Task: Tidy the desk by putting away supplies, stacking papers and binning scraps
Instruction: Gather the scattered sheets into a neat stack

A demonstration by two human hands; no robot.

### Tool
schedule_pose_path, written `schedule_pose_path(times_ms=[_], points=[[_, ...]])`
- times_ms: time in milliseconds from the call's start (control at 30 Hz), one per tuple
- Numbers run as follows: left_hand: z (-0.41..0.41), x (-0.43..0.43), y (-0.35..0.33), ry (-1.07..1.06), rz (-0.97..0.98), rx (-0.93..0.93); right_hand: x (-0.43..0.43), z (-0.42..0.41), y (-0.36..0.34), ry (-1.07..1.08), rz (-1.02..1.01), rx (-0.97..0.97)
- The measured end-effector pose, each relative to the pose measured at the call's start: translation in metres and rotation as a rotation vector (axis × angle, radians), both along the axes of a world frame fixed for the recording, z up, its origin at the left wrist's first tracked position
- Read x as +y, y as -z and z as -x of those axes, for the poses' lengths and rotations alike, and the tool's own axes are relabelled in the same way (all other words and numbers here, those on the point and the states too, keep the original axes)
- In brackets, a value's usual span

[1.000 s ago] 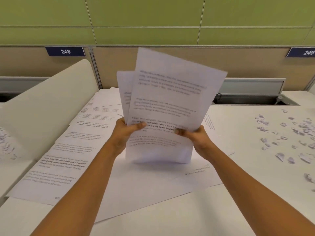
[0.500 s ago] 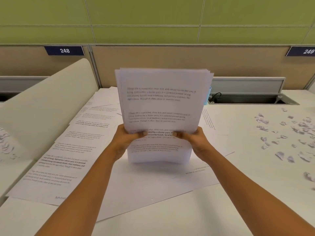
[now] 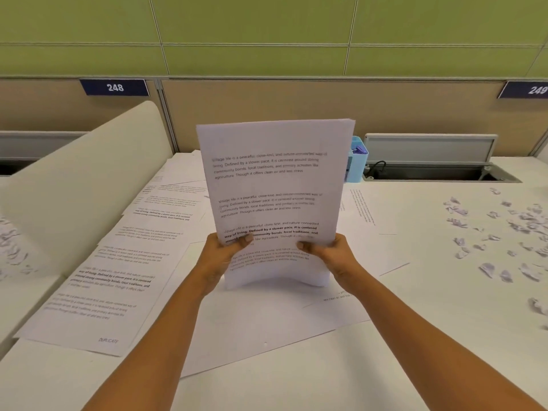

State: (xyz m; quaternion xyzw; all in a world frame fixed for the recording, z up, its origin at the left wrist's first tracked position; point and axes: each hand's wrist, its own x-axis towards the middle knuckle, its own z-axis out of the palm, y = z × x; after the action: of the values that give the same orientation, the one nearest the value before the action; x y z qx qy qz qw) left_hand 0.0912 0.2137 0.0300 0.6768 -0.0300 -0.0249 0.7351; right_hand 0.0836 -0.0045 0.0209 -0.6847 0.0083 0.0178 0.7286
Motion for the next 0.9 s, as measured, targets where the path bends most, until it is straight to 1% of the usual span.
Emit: schedule_pose_path(times_ms=[67, 133, 200, 267, 400, 467, 567, 667, 800, 900], points=[[0.0, 0.006, 0.0, -0.054, 0.007, 0.017, -0.002, 0.0, 0.003, -0.007, 0.064, 0.022], [-0.002, 0.016, -0.004, -0.136, 0.018, 0.009, -0.007, -0.002, 0.003, 0.006, 0.174, 0.016], [-0.003, 0.029, -0.009, -0.236, 0.042, -0.004, -0.012, -0.006, 0.003, 0.057, 0.356, 0.012], [-0.002, 0.043, -0.01, -0.329, 0.057, -0.002, -0.016, -0.008, 0.007, 0.075, 0.538, 0.048], [0.009, 0.067, -0.006, -0.411, 0.034, 0.065, -0.007, -0.006, 0.018, -0.049, 0.801, 0.14], [0.016, 0.074, -0.001, -0.437, 0.055, 0.094, 0.002, -0.004, 0.021, -0.109, 0.94, 0.151], [0.027, 0.081, 0.005, -0.467, 0.094, 0.141, 0.014, -0.002, 0.021, -0.139, 1.154, 0.154], [0.035, 0.083, 0.01, -0.481, 0.108, 0.175, 0.021, 0.006, 0.019, -0.168, 1.254, 0.175], [0.041, 0.084, 0.014, -0.502, 0.118, 0.211, 0.029, 0.019, 0.028, -0.264, 1.386, 0.2], [0.044, 0.086, 0.016, -0.506, 0.124, 0.232, 0.032, 0.02, 0.031, -0.29, 1.42, 0.207]])
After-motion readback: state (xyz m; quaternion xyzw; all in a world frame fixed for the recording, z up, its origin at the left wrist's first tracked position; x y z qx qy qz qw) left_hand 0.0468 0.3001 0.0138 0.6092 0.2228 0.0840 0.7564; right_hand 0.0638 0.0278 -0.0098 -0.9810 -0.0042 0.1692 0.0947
